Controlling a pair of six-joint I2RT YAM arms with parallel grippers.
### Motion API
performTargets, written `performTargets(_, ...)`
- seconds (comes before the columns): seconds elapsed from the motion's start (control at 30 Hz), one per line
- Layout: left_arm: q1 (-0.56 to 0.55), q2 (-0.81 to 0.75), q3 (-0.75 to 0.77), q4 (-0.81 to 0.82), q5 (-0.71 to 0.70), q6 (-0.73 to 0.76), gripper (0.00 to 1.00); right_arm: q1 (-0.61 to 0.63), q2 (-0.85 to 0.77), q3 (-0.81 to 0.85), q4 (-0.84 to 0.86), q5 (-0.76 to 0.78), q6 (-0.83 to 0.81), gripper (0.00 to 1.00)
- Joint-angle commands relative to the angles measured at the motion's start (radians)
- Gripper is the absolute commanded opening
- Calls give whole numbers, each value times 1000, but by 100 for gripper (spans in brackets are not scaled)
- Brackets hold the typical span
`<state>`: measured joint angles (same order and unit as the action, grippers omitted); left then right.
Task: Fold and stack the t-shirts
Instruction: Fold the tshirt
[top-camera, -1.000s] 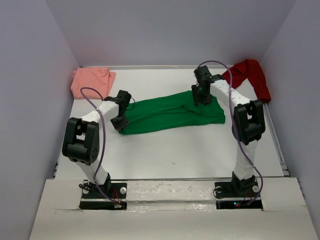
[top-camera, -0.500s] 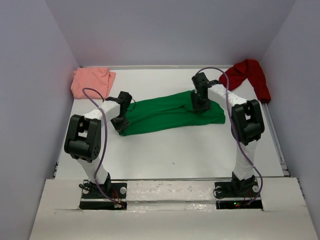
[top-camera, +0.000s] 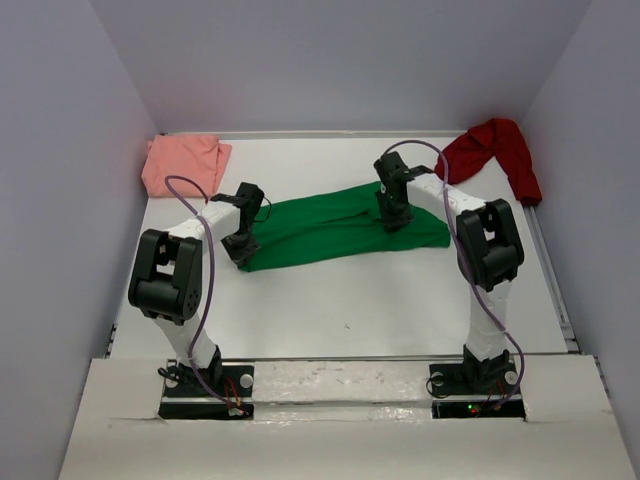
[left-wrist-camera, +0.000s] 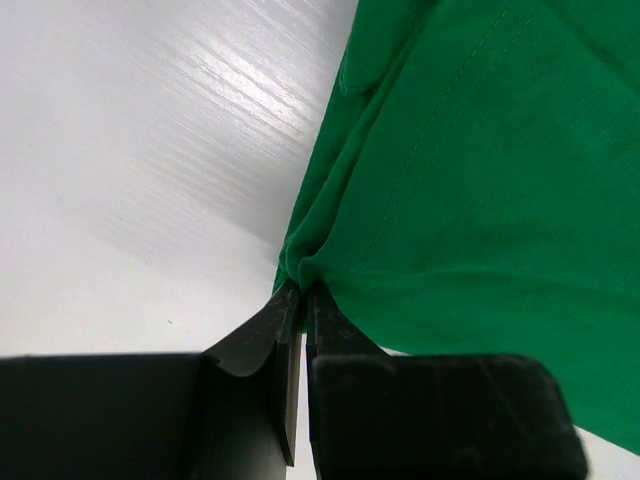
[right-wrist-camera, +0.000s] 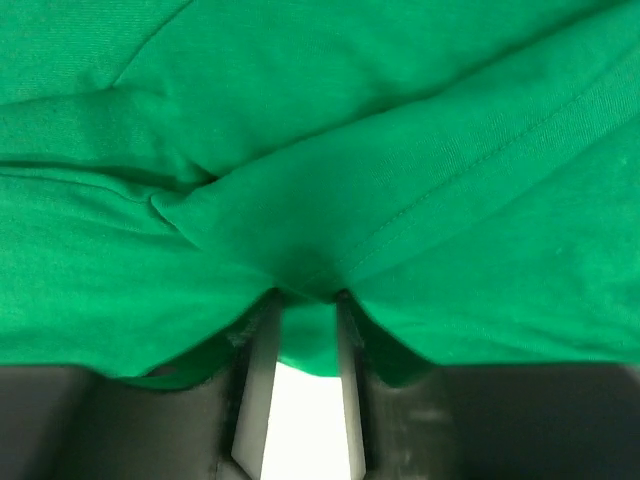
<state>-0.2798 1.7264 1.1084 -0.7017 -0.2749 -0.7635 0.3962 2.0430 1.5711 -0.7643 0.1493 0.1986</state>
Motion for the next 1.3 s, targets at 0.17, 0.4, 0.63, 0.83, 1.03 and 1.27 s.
performTargets(0.17, -1, -13, -12, -4, -14, 4, 13, 9, 37, 47, 23, 47, 4, 23)
performTargets(0.4, -2, -8, -25, 14, -3, 10, 13, 9, 34, 85, 8, 104, -4, 26)
performTargets(0.63, -9, 1, -25, 25, 6, 12, 13, 9, 48, 139, -23, 131, -22, 27)
performTargets(0.83, -10, 9, -28, 30, 6, 16, 13, 9, 74, 168, -29, 119, -22, 8)
performTargets(1.03, -16, 2, -50, 31, -7, -14, 13, 9, 80, 191, -6, 124, -45, 0)
performTargets(1.27, -27, -20, -74, 21, -20, -54, 13, 9, 140, 280, 13, 133, -91, 0)
